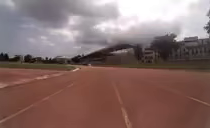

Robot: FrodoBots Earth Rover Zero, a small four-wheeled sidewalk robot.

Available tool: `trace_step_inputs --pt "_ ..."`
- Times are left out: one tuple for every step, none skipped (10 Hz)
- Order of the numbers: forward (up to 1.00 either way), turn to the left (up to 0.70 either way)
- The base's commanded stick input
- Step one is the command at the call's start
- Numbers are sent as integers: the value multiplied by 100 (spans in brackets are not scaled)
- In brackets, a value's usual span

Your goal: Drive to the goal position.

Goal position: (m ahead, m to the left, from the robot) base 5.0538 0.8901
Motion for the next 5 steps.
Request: trace_step_inputs --pt "45 27" --pt "45 27" --pt "45 27" --pt "45 27" --pt "45 27"
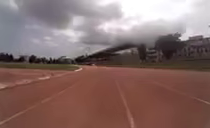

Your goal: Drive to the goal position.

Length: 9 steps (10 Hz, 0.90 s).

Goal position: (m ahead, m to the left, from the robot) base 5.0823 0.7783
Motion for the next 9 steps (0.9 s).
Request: trace_step_inputs --pt "45 27" --pt "45 27" --pt "45 27" --pt "45 27" --pt "45 27" --pt "45 27" --pt "45 27" --pt "45 27" --pt "45 27"
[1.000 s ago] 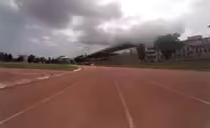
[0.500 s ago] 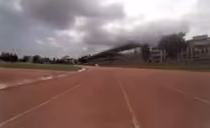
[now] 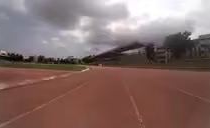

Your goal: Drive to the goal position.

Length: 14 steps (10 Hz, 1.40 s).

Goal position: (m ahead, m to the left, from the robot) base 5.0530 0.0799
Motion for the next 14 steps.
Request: trace_step_inputs --pt "45 27" --pt "45 27" --pt "45 27" --pt "45 27" --pt "45 27" --pt "45 27" --pt "45 27" --pt "45 27" --pt "45 27" --pt "45 27" --pt "45 27" --pt "45 27" --pt "45 27" --pt "45 27"
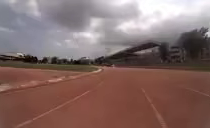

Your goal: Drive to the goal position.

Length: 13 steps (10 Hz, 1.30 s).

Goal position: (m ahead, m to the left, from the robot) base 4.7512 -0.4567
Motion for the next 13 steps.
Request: trace_step_inputs --pt "45 27" --pt "45 25" --pt "45 22" --pt "45 20" --pt "45 19" --pt "45 19" --pt "45 19" --pt "45 18" --pt "45 18" --pt "45 19" --pt "45 19" --pt "45 19" --pt "45 18"
